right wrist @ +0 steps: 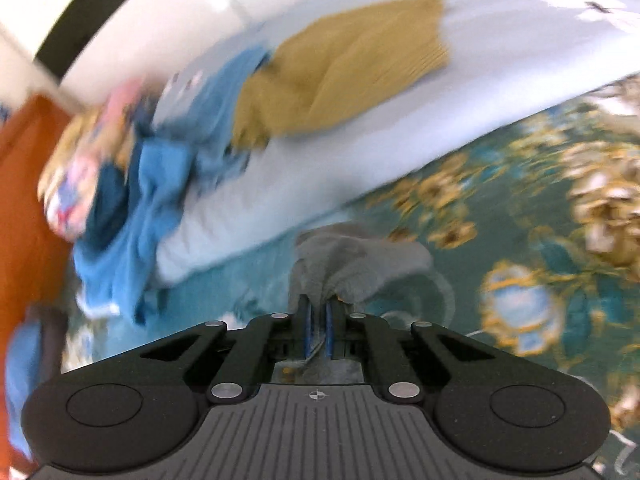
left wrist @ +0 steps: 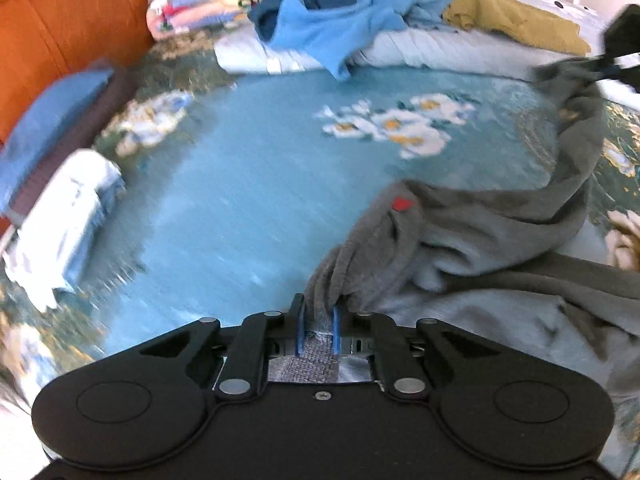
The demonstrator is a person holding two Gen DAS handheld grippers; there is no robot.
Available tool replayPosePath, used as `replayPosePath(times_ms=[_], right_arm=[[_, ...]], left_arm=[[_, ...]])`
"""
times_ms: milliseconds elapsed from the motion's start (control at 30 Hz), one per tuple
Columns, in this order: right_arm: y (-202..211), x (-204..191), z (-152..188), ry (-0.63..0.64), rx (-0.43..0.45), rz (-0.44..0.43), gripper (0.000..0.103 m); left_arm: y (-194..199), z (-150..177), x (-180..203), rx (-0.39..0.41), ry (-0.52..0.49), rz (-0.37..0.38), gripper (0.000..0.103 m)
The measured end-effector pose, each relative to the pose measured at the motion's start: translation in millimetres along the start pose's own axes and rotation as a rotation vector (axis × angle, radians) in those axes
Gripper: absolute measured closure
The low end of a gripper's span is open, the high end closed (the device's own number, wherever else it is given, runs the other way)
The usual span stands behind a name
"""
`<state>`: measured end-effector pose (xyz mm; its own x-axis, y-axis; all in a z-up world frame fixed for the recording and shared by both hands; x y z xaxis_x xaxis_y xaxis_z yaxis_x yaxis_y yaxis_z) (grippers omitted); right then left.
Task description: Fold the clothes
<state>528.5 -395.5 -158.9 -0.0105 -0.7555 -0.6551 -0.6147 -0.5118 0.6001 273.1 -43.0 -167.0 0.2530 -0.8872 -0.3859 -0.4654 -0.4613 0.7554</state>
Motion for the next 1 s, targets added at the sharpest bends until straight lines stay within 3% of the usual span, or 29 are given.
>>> replayPosePath(times_ms=[200,433,833,1000], right_arm=[[110,7,-9,-0.069,0.198,0.044,0.099],[227,6,12,-0.164,0.35,0.119,0.099],[383,-21,38,-0.169,0.567,0.15,0.099],[408,-19,36,-0.161,0.583,0.183,0.099]], left_arm=[[10,-21,-47,0.077,-0.045,-0.028,0.095],[41,-41,-79,0.181,-0.128,0.023,0.096],[130,-60,-124,0.417,-0.162,0.095,0.096],[147,-61,-125,0.456,-0.237,0.11,0.096]])
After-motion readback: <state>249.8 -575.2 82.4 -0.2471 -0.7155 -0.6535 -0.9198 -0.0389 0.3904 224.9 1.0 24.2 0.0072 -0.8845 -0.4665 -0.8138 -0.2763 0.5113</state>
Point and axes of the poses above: each gripper's, at about its wrist camera, not at the fingertips, and y roughly against the way its jaws point, x to its right, z to its underside, the point moved 2 cm from there along -y, roughly the way its jaws point, and after that the axes turned 15 degrees about -z, right-handed, at the moved point
